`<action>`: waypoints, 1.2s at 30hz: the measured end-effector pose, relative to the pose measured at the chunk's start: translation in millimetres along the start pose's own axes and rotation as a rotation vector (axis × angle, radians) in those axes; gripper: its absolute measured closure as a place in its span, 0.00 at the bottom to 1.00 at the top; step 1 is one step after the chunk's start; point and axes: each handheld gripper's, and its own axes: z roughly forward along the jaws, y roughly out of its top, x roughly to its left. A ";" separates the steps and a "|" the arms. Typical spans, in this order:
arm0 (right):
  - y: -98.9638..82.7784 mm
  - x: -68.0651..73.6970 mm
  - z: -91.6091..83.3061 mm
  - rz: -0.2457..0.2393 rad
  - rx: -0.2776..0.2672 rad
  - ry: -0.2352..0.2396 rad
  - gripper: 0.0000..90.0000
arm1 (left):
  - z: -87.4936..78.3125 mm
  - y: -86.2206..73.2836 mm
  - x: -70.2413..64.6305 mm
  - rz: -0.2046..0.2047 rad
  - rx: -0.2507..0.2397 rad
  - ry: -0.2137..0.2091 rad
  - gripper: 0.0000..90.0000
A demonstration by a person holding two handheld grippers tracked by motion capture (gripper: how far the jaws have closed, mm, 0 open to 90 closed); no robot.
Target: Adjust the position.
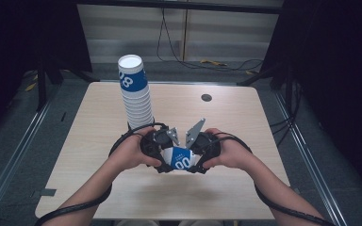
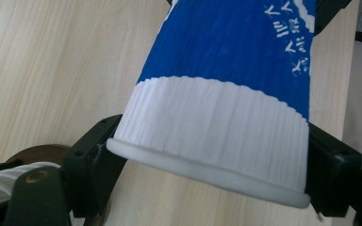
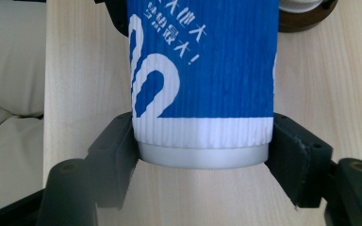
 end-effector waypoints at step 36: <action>-20.4 -1.2 5.2 0.001 -0.073 -0.034 0.35 | -9.5 -5.2 0.7 -0.042 -0.122 -0.027 0.19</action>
